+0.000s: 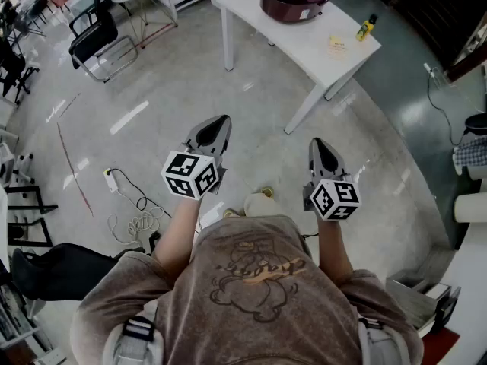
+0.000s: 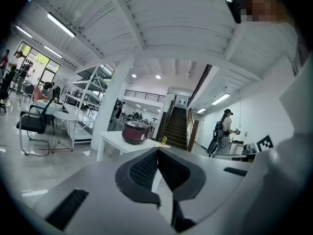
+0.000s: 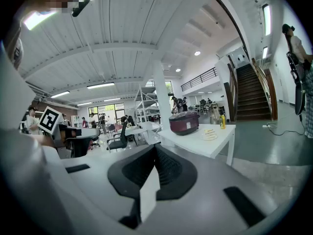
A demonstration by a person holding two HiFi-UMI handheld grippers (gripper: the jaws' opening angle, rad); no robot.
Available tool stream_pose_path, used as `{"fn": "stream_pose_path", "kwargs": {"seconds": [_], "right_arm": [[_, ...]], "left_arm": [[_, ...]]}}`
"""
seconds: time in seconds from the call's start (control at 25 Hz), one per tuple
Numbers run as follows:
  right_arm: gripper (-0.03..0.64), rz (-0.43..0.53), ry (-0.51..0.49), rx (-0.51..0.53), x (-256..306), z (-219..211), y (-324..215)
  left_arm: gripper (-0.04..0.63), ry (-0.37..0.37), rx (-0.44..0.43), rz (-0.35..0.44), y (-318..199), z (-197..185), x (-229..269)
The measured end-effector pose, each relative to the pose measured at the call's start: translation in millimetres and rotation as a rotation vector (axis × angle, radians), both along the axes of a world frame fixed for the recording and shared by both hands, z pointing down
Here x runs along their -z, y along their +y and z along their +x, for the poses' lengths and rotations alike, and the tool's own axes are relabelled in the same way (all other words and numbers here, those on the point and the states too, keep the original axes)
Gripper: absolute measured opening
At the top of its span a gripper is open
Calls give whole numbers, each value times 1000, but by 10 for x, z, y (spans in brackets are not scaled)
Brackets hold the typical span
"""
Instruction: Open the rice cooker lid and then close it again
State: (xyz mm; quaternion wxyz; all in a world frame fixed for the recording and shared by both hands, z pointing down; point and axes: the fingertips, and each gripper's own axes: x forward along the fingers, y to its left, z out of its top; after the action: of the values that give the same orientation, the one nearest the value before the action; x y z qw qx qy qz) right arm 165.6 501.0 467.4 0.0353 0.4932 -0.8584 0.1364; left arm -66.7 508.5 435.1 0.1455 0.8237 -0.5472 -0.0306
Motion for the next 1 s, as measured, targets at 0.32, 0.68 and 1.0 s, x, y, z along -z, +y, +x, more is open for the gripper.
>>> {"fn": "stream_pose_path", "kwargs": {"seconds": [0.32, 0.68, 1.0], "right_arm": [[2, -9, -13, -11, -82, -86, 63], [2, -23, -35, -39, -179, -90, -260], [2, 1, -15, -20, -127, -137, -934]], "left_arm": [[21, 5, -12, 0, -4, -42, -59], [22, 12, -16, -7, -317, -118, -129], [21, 19, -14, 13, -994, -147, -133]]}}
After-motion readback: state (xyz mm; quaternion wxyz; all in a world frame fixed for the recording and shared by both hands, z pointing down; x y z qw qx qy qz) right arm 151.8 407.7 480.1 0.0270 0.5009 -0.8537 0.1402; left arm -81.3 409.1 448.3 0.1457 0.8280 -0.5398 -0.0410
